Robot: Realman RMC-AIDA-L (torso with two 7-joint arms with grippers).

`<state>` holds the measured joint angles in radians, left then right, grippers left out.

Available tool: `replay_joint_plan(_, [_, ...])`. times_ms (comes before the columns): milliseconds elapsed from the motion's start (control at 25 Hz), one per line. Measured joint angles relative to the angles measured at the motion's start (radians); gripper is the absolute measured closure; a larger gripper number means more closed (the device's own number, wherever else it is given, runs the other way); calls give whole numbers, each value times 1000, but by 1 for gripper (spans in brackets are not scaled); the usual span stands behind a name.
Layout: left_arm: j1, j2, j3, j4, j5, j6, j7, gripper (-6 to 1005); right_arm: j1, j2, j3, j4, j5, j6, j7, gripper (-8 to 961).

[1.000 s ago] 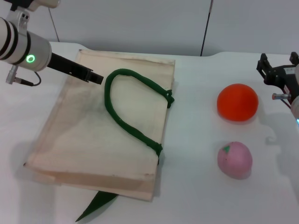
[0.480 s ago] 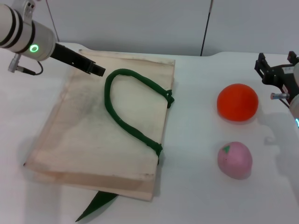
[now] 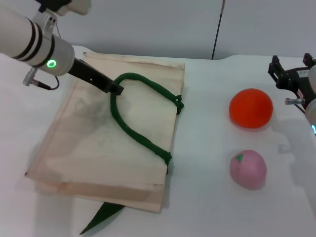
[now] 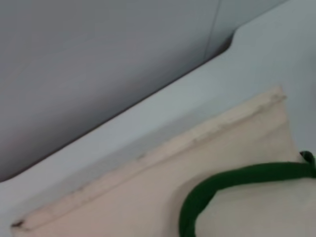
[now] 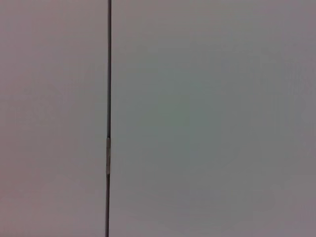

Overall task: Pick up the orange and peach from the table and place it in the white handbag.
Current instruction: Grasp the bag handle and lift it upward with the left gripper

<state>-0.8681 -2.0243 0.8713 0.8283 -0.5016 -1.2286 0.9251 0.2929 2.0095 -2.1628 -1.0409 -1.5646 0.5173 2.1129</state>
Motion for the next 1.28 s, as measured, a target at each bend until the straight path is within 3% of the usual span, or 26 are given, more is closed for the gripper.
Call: replay_joint_plan(1280, [-6,-5,-12,-62,30,93,-83,544,-6,5,0,-36,0,0,-29,198])
